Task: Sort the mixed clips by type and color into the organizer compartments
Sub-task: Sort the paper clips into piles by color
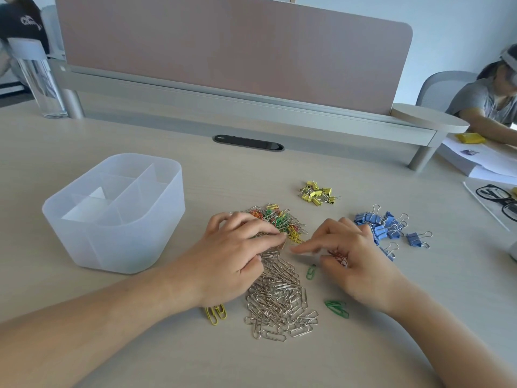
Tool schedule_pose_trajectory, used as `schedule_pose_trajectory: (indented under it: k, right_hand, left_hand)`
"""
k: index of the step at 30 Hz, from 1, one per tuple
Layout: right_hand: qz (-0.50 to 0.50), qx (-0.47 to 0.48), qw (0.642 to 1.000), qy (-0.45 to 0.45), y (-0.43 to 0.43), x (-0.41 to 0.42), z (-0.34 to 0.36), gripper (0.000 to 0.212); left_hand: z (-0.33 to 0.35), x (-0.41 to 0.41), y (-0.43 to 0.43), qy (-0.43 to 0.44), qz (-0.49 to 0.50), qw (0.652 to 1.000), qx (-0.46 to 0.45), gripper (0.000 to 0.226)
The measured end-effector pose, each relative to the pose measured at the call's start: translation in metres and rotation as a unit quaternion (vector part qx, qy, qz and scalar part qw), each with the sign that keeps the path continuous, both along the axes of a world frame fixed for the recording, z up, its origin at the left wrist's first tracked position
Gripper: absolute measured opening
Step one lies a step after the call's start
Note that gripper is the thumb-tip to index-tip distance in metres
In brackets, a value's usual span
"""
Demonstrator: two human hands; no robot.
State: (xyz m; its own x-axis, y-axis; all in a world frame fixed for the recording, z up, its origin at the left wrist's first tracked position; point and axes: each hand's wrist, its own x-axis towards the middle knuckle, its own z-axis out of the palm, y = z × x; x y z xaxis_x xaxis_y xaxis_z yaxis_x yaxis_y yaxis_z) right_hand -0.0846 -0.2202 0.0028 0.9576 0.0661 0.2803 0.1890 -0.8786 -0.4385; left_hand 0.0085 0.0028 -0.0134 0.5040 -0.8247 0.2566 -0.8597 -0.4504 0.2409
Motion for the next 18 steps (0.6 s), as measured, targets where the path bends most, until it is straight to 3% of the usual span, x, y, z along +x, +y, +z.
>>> schedule_pose_trajectory:
  k: [11, 18]
  right_hand:
    - [-0.064, -0.038, 0.997, -0.001, -0.009, 0.005, -0.003, 0.046]
    - [0.047, 0.023, 0.997, 0.059, -0.006, -0.003, 0.008, 0.027]
  left_hand:
    - [0.007, -0.002, 0.004, -0.06, 0.002, 0.998, -0.005, 0.053]
    - [0.01, -0.012, 0.002, -0.057, -0.073, 0.995, 0.028, 0.058]
